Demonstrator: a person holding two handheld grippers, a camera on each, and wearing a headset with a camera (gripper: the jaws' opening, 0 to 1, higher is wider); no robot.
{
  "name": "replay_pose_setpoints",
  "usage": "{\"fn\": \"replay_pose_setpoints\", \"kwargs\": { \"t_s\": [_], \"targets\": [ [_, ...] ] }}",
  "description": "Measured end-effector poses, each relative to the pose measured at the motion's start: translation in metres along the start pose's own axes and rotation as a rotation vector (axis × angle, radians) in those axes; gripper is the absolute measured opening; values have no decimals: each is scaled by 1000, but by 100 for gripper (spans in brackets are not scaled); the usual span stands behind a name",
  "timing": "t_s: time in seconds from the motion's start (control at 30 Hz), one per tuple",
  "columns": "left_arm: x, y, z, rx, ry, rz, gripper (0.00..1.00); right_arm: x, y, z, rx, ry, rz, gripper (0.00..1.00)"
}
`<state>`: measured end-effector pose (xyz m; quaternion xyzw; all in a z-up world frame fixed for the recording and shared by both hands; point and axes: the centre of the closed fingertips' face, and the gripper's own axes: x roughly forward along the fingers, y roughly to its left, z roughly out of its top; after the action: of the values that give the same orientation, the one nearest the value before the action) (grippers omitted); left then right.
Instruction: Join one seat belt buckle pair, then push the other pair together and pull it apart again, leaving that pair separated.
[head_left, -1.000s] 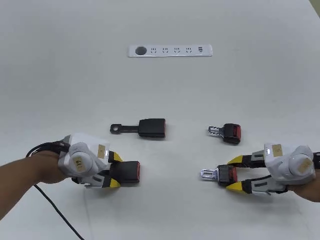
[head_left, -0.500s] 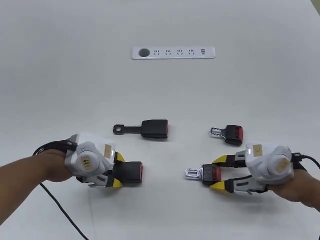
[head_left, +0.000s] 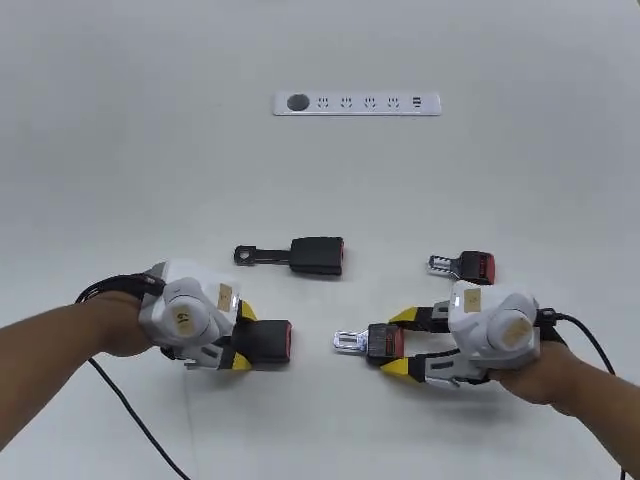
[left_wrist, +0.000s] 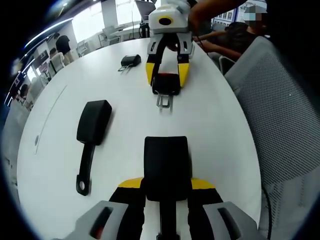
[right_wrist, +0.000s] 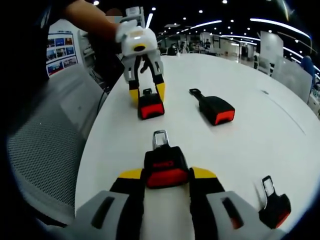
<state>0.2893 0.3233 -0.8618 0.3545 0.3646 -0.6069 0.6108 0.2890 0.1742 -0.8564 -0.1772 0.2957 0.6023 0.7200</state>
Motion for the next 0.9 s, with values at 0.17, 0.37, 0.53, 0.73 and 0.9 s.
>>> {"fn": "replay_pose_setpoints", "kwargs": {
  "t_s": [0.17,0.37,0.53,0.73,0.9],
  "targets": [
    [0,0,0,-2,3,-1,34,11,0,9,-8,-1,8,35],
    [0,0,1,-4,5,-2,34,25,2,20,-21,-4,15,35],
    [0,0,0,-7,7,-2,33,35,5,28,-24,-13,16,35],
    [0,0,0,-11,9,-2,33,42,9,33,-32,-10,27,35],
    [0,0,1,-9,6,-1,33,42,9,33,-40,-7,26,35]
  ]
}}
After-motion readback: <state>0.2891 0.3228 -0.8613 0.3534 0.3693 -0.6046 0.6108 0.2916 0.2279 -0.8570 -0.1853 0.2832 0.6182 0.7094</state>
